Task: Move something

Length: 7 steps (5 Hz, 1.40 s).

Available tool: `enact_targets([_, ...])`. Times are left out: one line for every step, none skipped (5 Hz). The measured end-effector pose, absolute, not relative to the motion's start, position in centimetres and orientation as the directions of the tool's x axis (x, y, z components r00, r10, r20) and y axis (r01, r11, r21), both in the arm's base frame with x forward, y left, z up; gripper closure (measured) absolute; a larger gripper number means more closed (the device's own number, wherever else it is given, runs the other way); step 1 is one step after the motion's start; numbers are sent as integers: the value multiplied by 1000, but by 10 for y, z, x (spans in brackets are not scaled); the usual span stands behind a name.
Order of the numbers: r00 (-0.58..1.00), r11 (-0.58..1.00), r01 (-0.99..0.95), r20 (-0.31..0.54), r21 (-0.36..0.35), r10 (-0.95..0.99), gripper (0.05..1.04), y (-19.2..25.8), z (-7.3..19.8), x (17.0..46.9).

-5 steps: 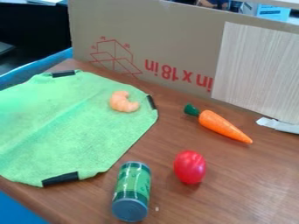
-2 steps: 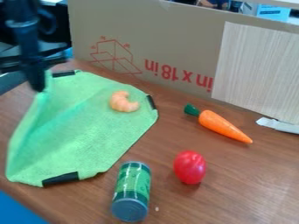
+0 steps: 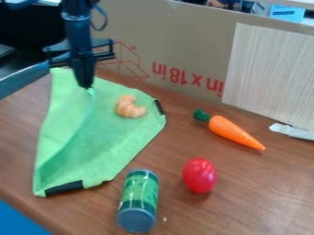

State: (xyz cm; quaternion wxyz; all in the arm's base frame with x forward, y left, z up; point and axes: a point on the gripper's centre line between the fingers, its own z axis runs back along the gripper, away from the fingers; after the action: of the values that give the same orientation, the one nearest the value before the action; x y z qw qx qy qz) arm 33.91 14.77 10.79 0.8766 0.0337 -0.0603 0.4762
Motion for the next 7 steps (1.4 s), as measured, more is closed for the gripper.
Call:
enact_targets([544, 547, -837, 143, 24, 827, 1028, 126, 104, 362])
enact_targets([551, 550, -834, 147, 49, 821, 1029, 115, 95, 374])
enact_targets([554, 551, -832, 154, 67, 818, 1029, 105, 88, 382])
enact_targets([559, 559, -827, 166, 52, 812, 1029, 93, 83, 389])
enact_targets([553, 559, -829, 180, 24, 813, 1015, 88, 81, 396])
enact_targets([552, 564, -826, 191, -5, 811, 876, 80, 73, 405])
enact_targets([544, 560, -828, 196, -32, 816, 625, 76, 70, 414])
